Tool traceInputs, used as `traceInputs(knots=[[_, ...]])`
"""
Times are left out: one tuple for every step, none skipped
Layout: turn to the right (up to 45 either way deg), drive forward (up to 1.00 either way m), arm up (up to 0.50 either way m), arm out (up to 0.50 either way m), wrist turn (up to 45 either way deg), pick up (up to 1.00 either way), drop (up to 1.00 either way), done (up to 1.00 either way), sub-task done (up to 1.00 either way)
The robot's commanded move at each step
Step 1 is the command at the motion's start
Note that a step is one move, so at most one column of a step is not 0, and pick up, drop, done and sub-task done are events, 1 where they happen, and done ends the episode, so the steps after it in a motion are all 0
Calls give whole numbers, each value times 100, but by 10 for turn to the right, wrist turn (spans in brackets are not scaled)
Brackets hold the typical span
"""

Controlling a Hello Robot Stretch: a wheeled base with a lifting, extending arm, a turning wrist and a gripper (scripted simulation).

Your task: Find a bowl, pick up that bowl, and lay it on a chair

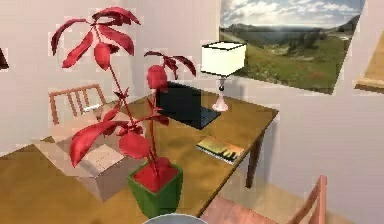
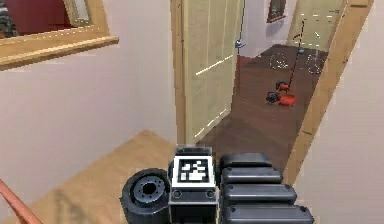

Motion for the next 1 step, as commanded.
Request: traceInputs(knots=[[-300, 0, 0, 0, 0, 0, 0, 0, 0]])
